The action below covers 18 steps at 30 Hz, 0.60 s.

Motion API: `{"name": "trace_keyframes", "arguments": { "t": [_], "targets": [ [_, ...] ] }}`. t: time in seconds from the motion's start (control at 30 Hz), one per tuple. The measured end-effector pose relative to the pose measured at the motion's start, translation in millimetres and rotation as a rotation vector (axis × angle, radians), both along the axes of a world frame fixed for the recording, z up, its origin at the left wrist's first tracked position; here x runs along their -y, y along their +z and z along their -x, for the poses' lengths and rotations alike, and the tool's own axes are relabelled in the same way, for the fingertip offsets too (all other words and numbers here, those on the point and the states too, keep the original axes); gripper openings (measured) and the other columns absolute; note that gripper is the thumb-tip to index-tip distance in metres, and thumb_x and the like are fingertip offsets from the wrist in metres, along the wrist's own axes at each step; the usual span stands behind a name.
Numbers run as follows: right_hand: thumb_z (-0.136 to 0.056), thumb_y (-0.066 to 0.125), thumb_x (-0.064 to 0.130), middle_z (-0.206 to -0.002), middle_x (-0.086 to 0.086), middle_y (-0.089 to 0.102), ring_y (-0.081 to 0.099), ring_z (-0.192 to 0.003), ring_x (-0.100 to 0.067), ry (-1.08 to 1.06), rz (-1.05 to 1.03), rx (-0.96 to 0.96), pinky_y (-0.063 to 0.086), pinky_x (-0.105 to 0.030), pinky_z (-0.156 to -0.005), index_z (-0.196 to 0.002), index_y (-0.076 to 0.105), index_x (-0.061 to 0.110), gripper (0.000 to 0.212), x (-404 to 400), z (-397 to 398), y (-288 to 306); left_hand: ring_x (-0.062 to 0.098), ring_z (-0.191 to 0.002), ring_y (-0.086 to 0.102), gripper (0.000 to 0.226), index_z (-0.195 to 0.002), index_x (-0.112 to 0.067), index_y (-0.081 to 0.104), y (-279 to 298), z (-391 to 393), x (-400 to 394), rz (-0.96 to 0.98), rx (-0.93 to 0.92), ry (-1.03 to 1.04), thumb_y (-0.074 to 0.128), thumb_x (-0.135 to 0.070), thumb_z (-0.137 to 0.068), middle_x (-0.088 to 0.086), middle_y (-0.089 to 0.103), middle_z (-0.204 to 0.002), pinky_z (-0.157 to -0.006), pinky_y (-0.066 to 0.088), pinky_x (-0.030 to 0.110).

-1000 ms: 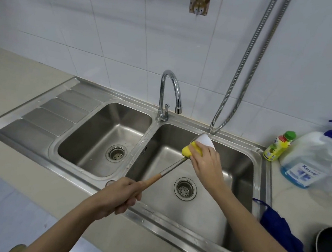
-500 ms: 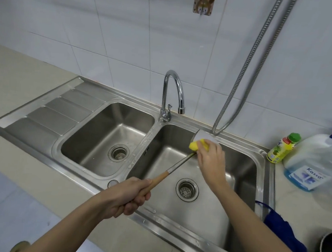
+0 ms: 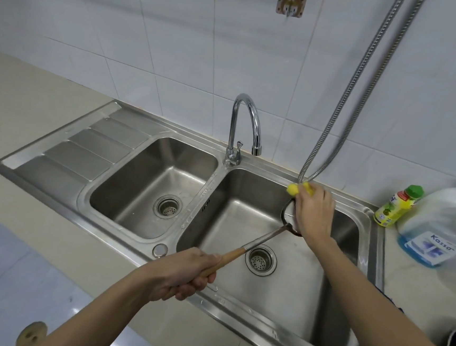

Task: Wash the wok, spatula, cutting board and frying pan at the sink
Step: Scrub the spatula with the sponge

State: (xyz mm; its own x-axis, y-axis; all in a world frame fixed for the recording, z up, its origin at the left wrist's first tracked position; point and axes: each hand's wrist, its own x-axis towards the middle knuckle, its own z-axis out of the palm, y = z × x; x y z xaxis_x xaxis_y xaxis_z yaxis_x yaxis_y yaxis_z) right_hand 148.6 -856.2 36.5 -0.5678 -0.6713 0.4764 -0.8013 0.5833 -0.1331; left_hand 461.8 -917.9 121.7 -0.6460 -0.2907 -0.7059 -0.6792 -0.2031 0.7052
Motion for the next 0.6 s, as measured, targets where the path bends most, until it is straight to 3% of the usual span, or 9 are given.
{"name": "trace_keyframes", "arguments": {
  "t": [0.2,0.3,0.37,0.43,0.47,0.53,0.6],
  "targets": [
    [-0.085,0.061,0.017,-0.109,-0.011,0.062,0.056,-0.094,-0.033,0.301,0.025,0.180,0.047,-0.042,-0.081,-0.107,0.070,0.021,0.024,4,-61,-11,0.009,-0.039,0.033,0.041,-0.077,-0.010,0.054,-7,20,2,0.183,-0.017,0.051,0.043,-0.044,-0.098,-0.002,0.046,-0.057,-0.038,0.027,0.022],
    [-0.089,0.043,0.031,-0.110,0.001,0.063,0.053,-0.095,-0.023,0.488,-0.048,0.213,0.043,-0.037,-0.077,-0.107,0.070,0.028,0.032,15,-96,-4,0.013,-0.043,0.045,0.040,-0.077,-0.008,0.060,-15,24,9,0.533,0.044,0.018,0.050,-0.042,-0.095,0.000,0.056,-0.060,-0.043,0.037,0.026],
    [-0.088,0.049,0.033,-0.108,0.004,0.064,0.053,-0.093,-0.021,0.539,-0.085,0.128,0.042,-0.034,-0.073,-0.104,0.071,0.030,0.027,20,-96,0,0.015,-0.054,0.057,0.036,-0.074,-0.017,0.062,-20,20,11,0.805,0.089,-0.023,0.053,-0.048,-0.091,0.000,0.062,-0.062,-0.053,0.044,0.031],
    [-0.082,0.066,0.025,-0.105,0.001,0.065,0.055,-0.091,-0.024,0.428,-0.162,-0.009,0.044,-0.035,-0.071,-0.099,0.072,0.027,0.019,24,-81,2,0.011,-0.059,0.058,0.033,-0.075,-0.022,0.060,-23,12,9,0.989,0.136,-0.057,0.053,-0.051,-0.089,-0.003,0.062,-0.065,-0.053,0.041,0.029],
    [-0.081,0.067,0.019,-0.107,-0.002,0.063,0.055,-0.094,-0.027,0.338,-0.298,-0.065,0.043,-0.036,-0.074,-0.101,0.071,0.023,0.021,25,-71,4,0.009,-0.061,0.057,0.031,-0.078,-0.024,0.058,-24,7,8,1.079,0.155,-0.085,0.053,-0.053,-0.089,-0.005,0.061,-0.066,-0.052,0.040,0.027],
    [-0.087,0.054,0.011,-0.119,-0.008,0.056,0.047,-0.108,-0.030,0.206,-0.590,-0.078,0.038,-0.039,-0.086,-0.112,0.064,0.015,0.027,23,-51,4,0.008,-0.066,0.057,0.030,-0.084,-0.026,0.056,-25,-3,9,1.244,0.158,-0.149,0.053,-0.056,-0.088,-0.007,0.061,-0.073,-0.051,0.037,0.023],
    [-0.088,0.051,0.009,-0.121,-0.009,0.052,0.044,-0.112,-0.029,0.109,-0.716,0.016,0.036,-0.038,-0.089,-0.115,0.061,0.014,0.029,17,-35,1,0.009,-0.068,0.058,0.029,-0.086,-0.027,0.054,-26,-9,11,1.344,0.122,-0.201,0.055,-0.056,-0.087,-0.010,0.061,-0.078,-0.051,0.032,0.022]
  ]
}}
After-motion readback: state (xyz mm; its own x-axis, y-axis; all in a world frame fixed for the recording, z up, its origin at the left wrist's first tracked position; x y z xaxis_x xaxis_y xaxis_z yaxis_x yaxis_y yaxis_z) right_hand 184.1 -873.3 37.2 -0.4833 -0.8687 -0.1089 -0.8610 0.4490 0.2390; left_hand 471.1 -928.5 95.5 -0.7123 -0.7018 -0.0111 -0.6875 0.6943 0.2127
